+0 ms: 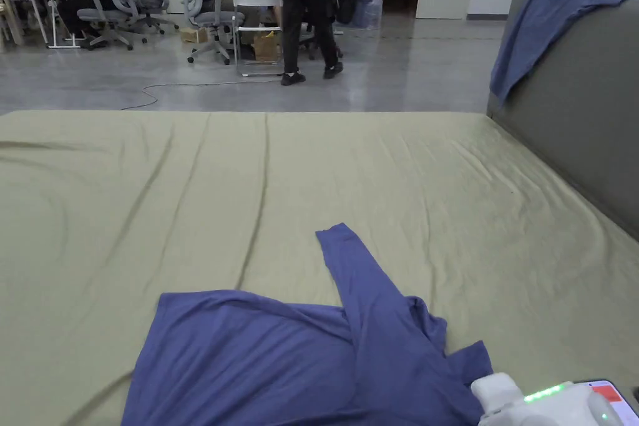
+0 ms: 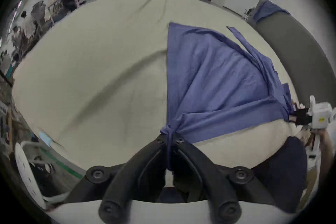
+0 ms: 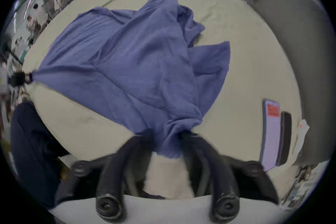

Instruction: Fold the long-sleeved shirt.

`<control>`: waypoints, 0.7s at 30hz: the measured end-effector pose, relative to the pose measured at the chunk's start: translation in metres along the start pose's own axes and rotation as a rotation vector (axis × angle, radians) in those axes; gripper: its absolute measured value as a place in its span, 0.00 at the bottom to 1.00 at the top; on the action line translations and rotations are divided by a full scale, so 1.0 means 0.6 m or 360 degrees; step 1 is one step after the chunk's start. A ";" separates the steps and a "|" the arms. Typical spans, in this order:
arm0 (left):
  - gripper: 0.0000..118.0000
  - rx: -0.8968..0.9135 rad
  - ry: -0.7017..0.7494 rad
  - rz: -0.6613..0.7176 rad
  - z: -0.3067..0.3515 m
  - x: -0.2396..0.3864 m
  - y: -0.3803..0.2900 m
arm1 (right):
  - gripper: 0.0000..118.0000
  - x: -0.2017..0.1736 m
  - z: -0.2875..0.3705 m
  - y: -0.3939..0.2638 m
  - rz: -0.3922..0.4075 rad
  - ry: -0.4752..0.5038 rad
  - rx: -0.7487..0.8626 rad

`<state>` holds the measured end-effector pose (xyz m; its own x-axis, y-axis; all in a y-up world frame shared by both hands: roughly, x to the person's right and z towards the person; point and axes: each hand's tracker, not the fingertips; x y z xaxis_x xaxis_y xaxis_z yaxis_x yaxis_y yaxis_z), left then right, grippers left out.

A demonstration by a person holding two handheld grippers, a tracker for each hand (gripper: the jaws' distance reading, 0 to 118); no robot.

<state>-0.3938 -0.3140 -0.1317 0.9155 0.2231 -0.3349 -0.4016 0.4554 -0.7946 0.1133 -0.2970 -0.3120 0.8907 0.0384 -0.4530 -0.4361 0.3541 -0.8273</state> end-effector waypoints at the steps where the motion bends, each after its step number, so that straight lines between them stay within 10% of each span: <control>1: 0.15 -0.0003 -0.0036 0.0046 -0.001 -0.006 0.002 | 0.50 0.015 0.002 0.003 -0.0093 0.0005 0.0000; 3: 0.87 0.0013 -0.0002 0.0076 0.014 -0.003 0.003 | 0.75 0.037 0.028 0.004 -0.0226 -0.0003 0.0071; 4: 1.00 0.0041 0.0011 0.0084 0.030 0.000 0.003 | 0.75 0.043 0.056 0.003 -0.0257 0.0046 0.0133; 10: 0.92 0.0121 -0.0087 -0.0009 0.113 0.024 -0.017 | 0.75 0.007 0.189 -0.022 -0.0168 0.0003 0.0415; 12: 0.31 0.0135 -0.0078 -0.0046 0.131 0.033 -0.023 | 0.48 -0.014 0.201 -0.040 -0.0129 0.0002 0.0434; 13: 0.00 0.0134 -0.0028 -0.0094 0.134 0.041 -0.030 | 0.10 -0.024 0.205 -0.049 -0.0091 0.0007 0.0479; 19: 0.03 0.0194 0.0003 -0.0079 0.150 0.055 -0.014 | 0.00 -0.040 0.176 -0.075 -0.0113 0.0082 0.0450; 21: 0.69 0.0268 0.0080 -0.0106 0.136 0.059 0.002 | 0.00 -0.036 0.166 -0.073 -0.0107 0.0071 0.0439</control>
<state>-0.3641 -0.2353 -0.1034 0.9386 0.1463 -0.3124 -0.3346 0.6064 -0.7213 0.1258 -0.2205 -0.2329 0.9073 -0.0330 -0.4193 -0.3190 0.5957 -0.7371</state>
